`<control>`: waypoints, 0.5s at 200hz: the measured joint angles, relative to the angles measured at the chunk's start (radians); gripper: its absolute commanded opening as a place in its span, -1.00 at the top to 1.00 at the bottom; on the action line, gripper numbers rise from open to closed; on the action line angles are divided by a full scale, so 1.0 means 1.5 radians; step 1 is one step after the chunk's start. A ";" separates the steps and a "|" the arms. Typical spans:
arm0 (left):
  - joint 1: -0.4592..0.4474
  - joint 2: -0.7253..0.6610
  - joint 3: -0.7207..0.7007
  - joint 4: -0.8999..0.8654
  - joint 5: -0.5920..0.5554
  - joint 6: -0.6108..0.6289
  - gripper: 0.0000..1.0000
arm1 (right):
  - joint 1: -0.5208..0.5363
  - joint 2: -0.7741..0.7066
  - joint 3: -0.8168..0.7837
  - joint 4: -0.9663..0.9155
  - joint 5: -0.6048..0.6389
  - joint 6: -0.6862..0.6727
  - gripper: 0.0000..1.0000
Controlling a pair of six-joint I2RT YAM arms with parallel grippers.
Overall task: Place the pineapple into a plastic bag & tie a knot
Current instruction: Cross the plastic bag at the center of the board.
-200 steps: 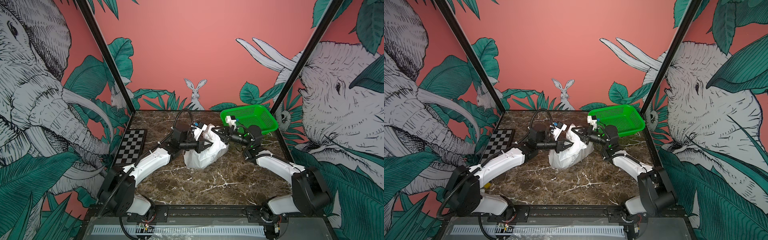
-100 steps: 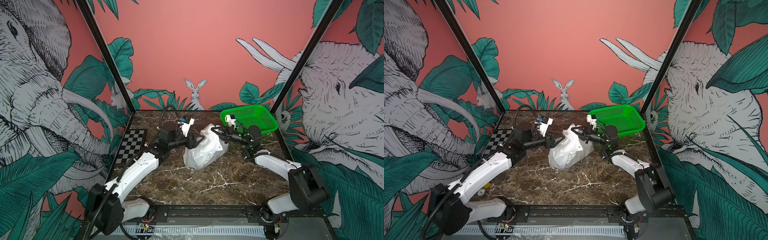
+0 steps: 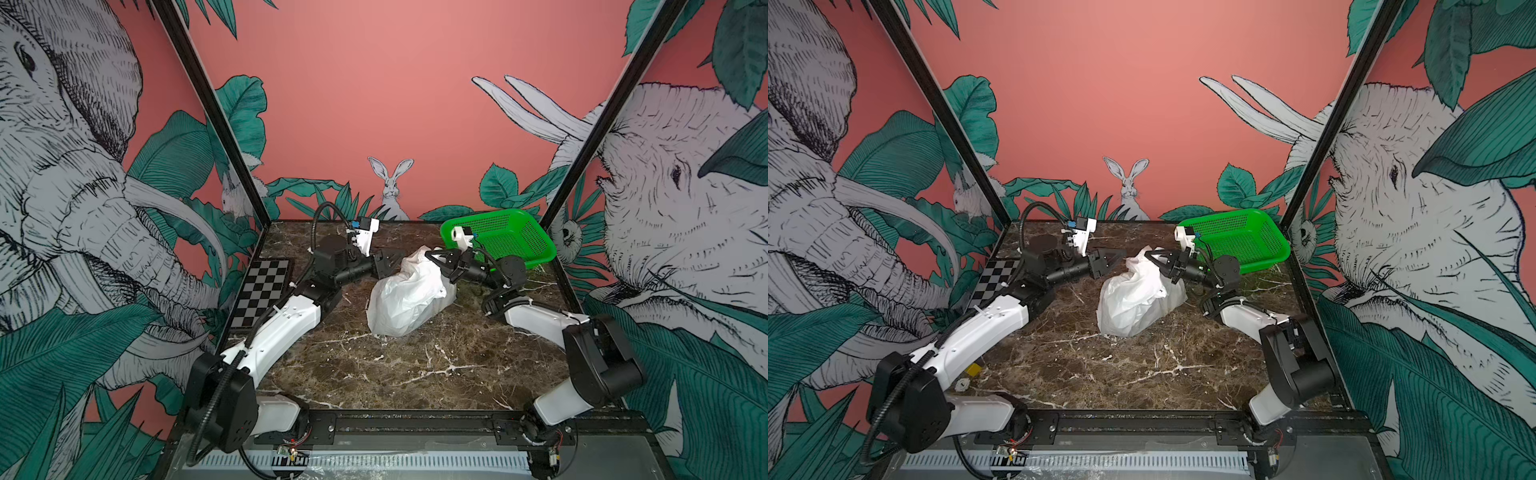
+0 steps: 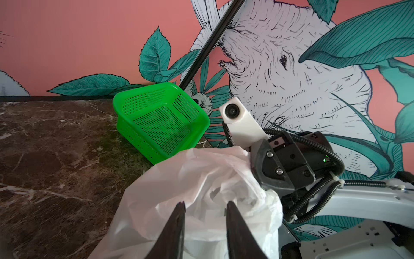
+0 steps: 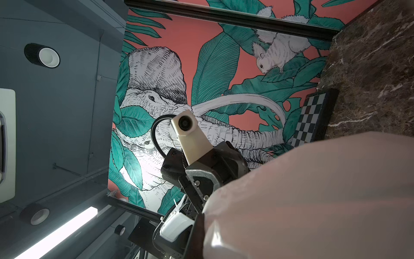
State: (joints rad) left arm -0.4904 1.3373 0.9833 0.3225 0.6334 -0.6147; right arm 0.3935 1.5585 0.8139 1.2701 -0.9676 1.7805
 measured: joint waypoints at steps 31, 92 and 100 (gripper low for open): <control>-0.019 0.019 0.009 0.033 0.022 -0.023 0.38 | 0.000 0.000 0.000 0.003 -0.003 0.003 1.00; -0.105 0.050 0.009 0.073 0.062 -0.045 0.49 | 0.000 0.000 -0.006 -0.003 0.008 -0.012 1.00; -0.109 0.053 0.006 0.080 0.060 -0.047 0.48 | 0.000 0.000 -0.006 -0.004 0.007 -0.014 1.00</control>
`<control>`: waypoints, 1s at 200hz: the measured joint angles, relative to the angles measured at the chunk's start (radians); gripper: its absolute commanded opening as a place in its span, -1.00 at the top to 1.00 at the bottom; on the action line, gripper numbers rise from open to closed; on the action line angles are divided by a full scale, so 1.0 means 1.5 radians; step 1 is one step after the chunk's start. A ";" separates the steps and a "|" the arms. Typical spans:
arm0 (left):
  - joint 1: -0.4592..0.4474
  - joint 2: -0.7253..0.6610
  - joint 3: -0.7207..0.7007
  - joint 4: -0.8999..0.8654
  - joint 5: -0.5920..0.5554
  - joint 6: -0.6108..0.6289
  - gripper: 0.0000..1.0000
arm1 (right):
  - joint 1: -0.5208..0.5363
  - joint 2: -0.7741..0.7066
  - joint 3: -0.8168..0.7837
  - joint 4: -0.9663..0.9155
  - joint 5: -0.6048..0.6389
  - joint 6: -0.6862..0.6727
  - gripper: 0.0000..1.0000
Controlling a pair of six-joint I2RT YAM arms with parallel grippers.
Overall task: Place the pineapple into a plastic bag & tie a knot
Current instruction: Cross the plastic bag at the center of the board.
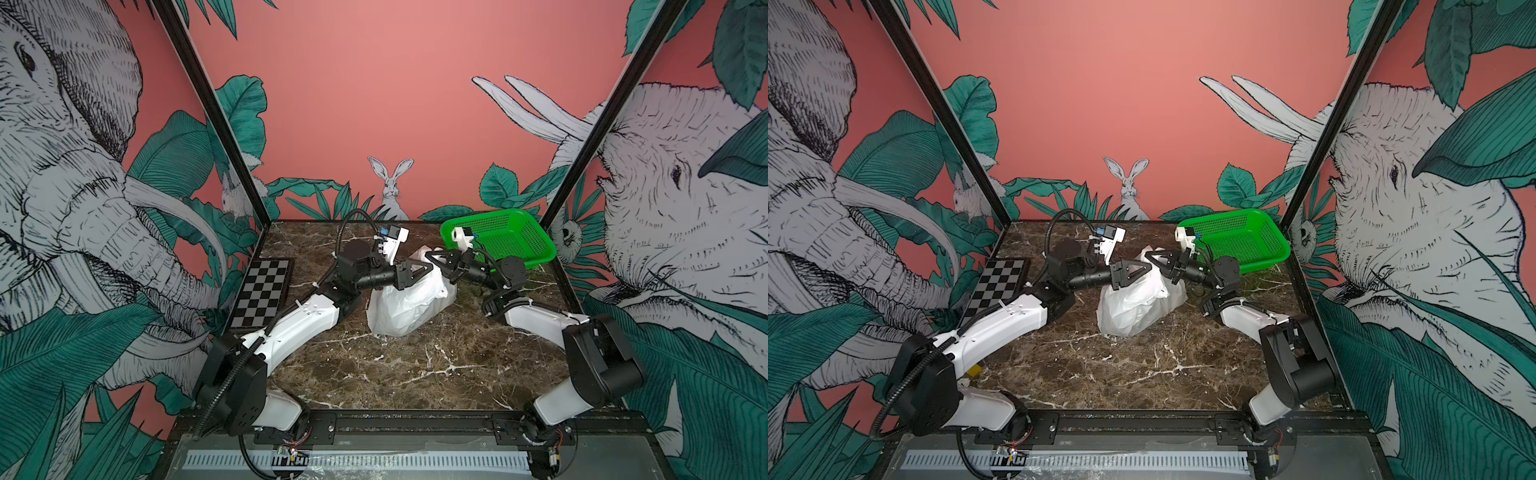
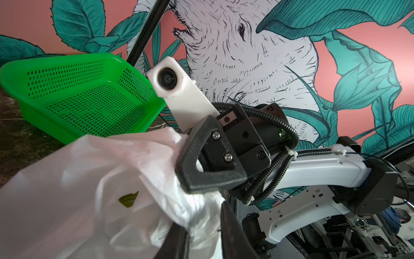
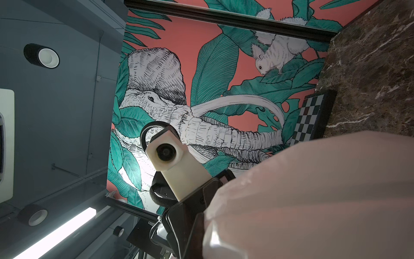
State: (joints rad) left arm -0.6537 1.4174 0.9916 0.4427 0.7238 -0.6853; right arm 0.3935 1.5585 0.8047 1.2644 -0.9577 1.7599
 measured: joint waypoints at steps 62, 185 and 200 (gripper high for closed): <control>-0.031 0.019 -0.007 0.023 -0.002 -0.005 0.42 | -0.001 0.000 -0.001 -0.014 -0.005 -0.012 1.00; 0.078 -0.173 -0.141 0.011 -0.099 -0.005 0.31 | -0.003 -0.024 -0.001 -0.089 -0.021 -0.057 1.00; 0.088 -0.186 -0.141 0.004 -0.116 0.001 0.34 | -0.004 -0.024 -0.001 -0.088 -0.021 -0.056 1.00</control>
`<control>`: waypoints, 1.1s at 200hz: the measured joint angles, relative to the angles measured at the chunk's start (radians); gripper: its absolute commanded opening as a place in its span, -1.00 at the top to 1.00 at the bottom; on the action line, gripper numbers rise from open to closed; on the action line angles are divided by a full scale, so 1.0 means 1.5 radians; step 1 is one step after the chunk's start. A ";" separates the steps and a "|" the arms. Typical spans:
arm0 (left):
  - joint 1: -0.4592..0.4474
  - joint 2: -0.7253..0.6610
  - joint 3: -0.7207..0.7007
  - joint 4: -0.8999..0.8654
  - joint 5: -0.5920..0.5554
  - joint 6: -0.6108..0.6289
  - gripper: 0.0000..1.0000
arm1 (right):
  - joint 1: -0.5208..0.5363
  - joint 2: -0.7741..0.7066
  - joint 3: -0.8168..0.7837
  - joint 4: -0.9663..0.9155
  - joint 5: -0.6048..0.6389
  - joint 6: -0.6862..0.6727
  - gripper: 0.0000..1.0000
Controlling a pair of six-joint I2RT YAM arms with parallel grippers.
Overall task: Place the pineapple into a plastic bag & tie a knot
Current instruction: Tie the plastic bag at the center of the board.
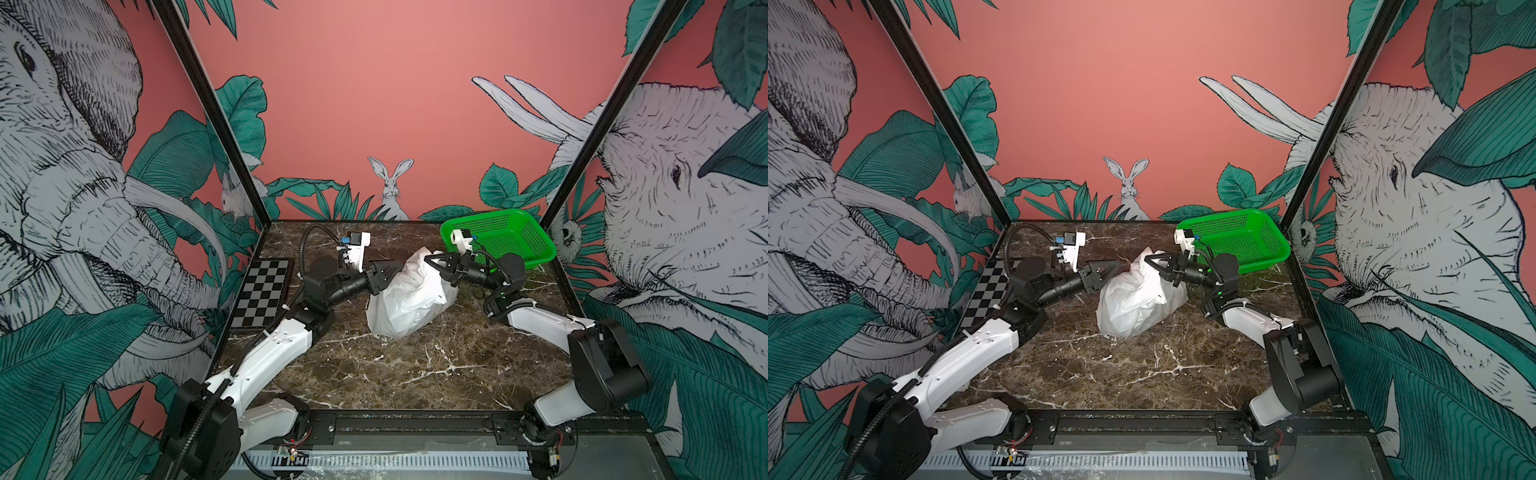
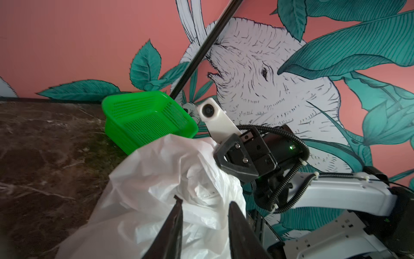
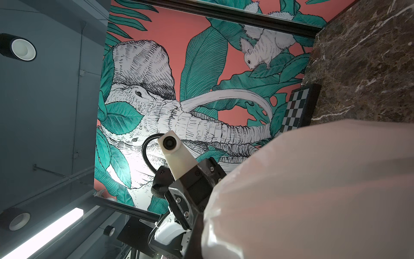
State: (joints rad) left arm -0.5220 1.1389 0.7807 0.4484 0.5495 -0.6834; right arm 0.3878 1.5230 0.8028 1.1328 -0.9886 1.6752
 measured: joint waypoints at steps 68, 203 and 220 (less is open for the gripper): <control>-0.004 0.119 0.033 0.032 0.055 -0.034 0.34 | 0.000 0.000 0.000 0.017 -0.011 0.017 1.00; -0.052 0.204 0.094 0.069 0.122 -0.048 0.66 | 0.000 0.001 0.005 0.020 -0.012 0.018 1.00; -0.052 0.205 0.094 0.071 0.130 -0.056 1.00 | 0.000 0.001 0.006 0.020 -0.012 0.018 1.00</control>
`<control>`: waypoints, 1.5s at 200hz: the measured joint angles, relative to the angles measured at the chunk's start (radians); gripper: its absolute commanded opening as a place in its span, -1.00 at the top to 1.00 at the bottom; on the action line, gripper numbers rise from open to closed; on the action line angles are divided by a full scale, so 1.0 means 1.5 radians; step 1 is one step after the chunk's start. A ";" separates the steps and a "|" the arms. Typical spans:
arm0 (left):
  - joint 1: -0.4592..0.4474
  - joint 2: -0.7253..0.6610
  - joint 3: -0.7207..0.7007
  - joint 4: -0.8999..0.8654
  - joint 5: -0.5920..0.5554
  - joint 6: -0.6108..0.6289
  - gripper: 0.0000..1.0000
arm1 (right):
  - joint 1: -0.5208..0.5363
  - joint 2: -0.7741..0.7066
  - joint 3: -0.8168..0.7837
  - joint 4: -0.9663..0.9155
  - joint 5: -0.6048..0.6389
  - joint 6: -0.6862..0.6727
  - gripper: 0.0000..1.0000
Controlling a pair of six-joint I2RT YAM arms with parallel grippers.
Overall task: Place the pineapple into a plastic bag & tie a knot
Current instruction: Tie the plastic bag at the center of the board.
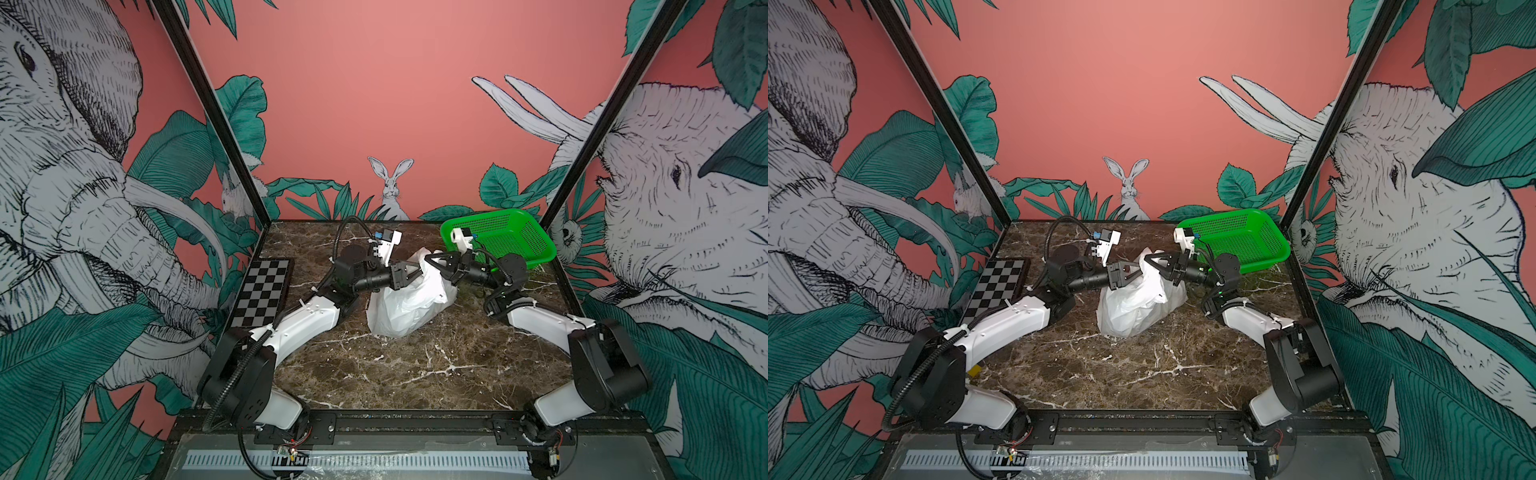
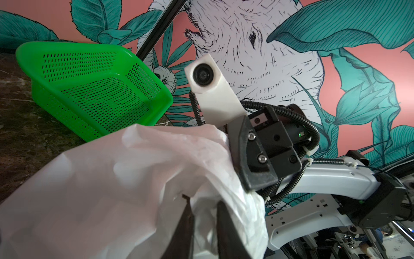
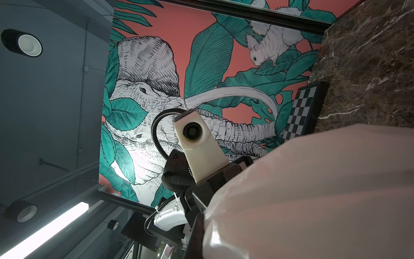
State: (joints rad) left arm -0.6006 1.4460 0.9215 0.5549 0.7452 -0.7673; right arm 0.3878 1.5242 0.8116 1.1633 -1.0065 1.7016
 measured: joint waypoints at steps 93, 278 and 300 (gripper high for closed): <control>-0.001 -0.029 -0.010 -0.015 -0.080 0.013 1.00 | -0.022 -0.085 -0.001 -0.126 0.008 -0.073 0.00; -0.001 -0.059 -0.011 -0.038 -0.140 0.047 1.00 | -0.024 -0.267 -0.065 -0.626 -0.022 -0.380 0.06; -0.001 -0.059 -0.011 -0.038 -0.140 0.048 1.00 | -0.009 -0.240 -0.058 -0.628 -0.020 -0.388 0.11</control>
State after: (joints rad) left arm -0.6018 1.3579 0.9051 0.4984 0.5346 -0.6960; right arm 0.3744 1.1645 0.7250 0.2214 -1.0367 1.1191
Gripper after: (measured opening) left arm 0.048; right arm 0.457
